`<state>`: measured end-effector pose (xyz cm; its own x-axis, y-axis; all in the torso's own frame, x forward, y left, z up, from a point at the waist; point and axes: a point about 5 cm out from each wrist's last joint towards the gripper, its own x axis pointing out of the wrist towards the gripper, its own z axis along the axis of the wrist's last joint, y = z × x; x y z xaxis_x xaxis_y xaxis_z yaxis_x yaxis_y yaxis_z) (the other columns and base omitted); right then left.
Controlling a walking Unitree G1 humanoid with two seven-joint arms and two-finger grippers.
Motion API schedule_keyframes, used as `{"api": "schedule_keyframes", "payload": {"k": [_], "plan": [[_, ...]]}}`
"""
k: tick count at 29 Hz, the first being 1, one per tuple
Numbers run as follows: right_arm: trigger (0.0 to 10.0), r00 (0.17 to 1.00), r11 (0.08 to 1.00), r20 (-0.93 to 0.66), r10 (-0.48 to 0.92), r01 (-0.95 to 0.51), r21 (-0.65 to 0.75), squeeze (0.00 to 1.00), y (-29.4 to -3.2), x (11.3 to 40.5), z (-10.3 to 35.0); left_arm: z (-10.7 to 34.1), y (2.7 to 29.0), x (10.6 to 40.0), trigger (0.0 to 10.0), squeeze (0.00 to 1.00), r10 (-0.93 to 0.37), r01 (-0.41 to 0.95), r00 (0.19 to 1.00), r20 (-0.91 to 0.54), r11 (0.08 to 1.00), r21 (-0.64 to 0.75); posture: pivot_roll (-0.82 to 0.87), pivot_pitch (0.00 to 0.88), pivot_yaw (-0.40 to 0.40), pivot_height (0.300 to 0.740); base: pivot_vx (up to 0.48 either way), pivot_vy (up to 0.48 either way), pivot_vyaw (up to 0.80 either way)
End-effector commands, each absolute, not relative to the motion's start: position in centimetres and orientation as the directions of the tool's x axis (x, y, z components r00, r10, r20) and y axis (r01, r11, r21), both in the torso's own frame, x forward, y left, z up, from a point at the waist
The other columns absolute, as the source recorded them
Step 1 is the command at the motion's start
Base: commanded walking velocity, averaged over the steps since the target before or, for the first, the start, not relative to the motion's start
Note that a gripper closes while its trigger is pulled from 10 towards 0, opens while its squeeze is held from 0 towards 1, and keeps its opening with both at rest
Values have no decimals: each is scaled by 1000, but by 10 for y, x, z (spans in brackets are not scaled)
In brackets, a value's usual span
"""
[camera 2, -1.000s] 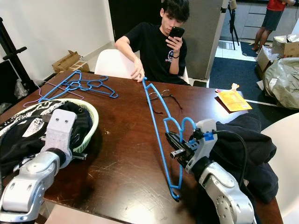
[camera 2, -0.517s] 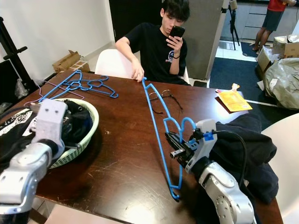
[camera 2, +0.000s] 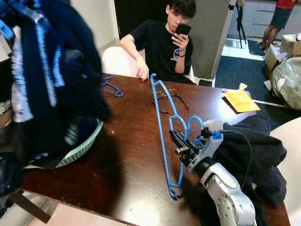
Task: Hang hanger
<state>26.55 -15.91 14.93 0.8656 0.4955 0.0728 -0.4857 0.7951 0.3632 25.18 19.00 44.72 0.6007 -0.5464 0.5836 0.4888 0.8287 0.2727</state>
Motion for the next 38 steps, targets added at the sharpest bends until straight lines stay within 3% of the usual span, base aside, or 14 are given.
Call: {"api": "schedule_keyframes", "payload": {"k": [1, 6, 9, 13, 15, 17, 19, 25, 28, 30, 38], "plan": [[10000, 880, 786, 64, 472, -452, 421, 0, -163, 268, 145, 468, 196, 240, 0, 0, -549, 480, 546, 633, 824, 301, 66, 0, 21, 740, 0, 0, 0], [10000, 895, 779, 92, 436, -427, 458, 0, -167, 271, 147, 484, 197, 232, 0, 0, -576, 523, 488, 656, 795, 308, 71, 0, 24, 740, 0, 0, 0], [10000, 907, 777, 105, 409, -406, 480, 0, -170, 274, 149, 481, 188, 229, 0, 0, -661, 600, 452, 599, 722, 345, 74, 0, 28, 740, 0, 0, 0], [10000, 911, 779, 103, 400, -397, 486, 0, -171, 275, 149, 457, 171, 231, 0, 0, -769, 682, 425, 478, 619, 390, 70, 0, 29, 740, 0, 0, 0], [10000, 912, 783, 92, 399, -392, 483, 0, -171, 275, 148, 418, 157, 237, 0, 0, -843, 739, 432, 322, 535, 410, 67, 0, 28, 740, 0, 0, 0], [10000, 912, 783, 92, 399, -392, 483, 0, -171, 275, 148, 418, 157, 237, 0, 0, -843, 739, 432, 322, 535, 410, 67, 0, 28, 740, 0, 0, 0], [10000, 915, 786, 83, 396, -384, 484, 0, -171, 276, 146, 389, 148, 243, 0, 0, -870, 763, 447, 209, 492, 419, 66, 0, 27, 740, 0, 0, 0], [10000, 916, 786, 79, 392, -379, 488, 0, -172, 277, 146, 387, 148, 246, 0, 0, -854, 726, 471, 219, 517, 453, 67, 0, 25, 740, 0, 0, 0], [10000, 918, 783, 66, 392, -370, 500, 0, -172, 279, 144, 426, 164, 253, 0, 0, -752, 621, 520, 405, 659, 425, 72, 0, 33, 740, 0, 0, -267], [10000, 917, 781, 65, 393, -370, 503, 0, -172, 279, 144, 431, 166, 254, 0, 0, -738, 609, 525, 424, 673, 419, 72, 0, 33, 740, 0, 0, -800], [10000, 917, 741, 126, 379, -382, 552, 0, -176, 277, 150, 408, 143, 249, 0, 0, -823, 673, 443, 356, 567, 474, 59, 0, 34, 740, 0, 0, -800]]}}
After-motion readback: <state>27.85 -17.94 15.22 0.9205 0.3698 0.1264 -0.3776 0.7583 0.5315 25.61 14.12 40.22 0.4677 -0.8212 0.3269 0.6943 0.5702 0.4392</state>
